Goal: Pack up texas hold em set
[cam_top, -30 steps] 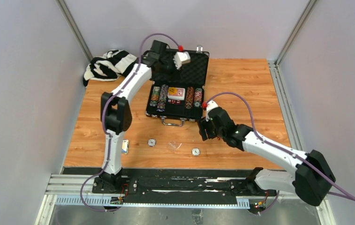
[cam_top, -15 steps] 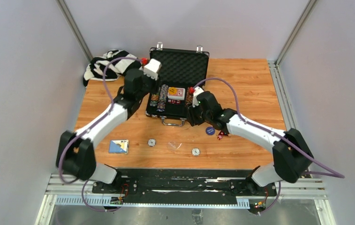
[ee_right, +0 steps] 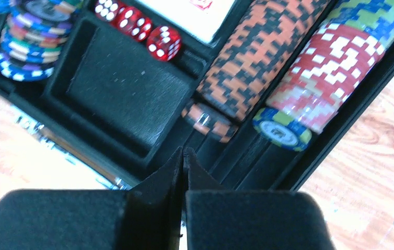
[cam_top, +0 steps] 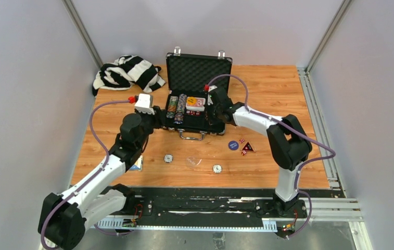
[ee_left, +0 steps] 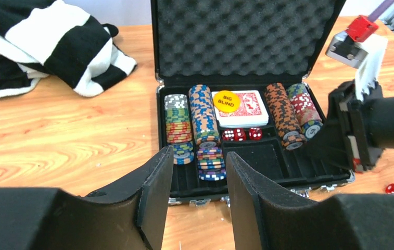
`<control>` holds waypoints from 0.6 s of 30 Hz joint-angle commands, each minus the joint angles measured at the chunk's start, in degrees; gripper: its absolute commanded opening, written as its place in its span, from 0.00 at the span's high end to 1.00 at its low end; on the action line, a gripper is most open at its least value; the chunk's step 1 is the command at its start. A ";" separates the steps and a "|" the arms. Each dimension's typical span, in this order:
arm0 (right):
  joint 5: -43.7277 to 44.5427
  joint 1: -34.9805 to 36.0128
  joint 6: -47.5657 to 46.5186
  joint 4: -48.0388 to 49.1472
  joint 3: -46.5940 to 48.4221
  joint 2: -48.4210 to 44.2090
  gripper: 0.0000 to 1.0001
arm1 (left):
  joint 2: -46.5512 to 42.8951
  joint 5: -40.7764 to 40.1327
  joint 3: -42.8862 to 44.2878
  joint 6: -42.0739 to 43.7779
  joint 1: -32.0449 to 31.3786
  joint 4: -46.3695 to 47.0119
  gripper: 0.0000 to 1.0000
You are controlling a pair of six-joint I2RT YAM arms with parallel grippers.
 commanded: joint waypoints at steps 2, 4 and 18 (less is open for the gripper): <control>-1.74 -3.42 -0.33 -2.29 5.25 4.68 0.99 | -3.09 0.04 -1.33 -1.05 -0.44 1.13 0.53; -2.08 -4.37 -0.74 -3.20 7.28 6.25 0.99 | -3.10 0.41 -1.44 -1.00 -0.40 1.14 0.53; -10.79 -4.33 0.17 0.28 -2.30 -5.54 0.97 | -2.86 1.60 -2.40 -3.13 -0.41 1.40 0.51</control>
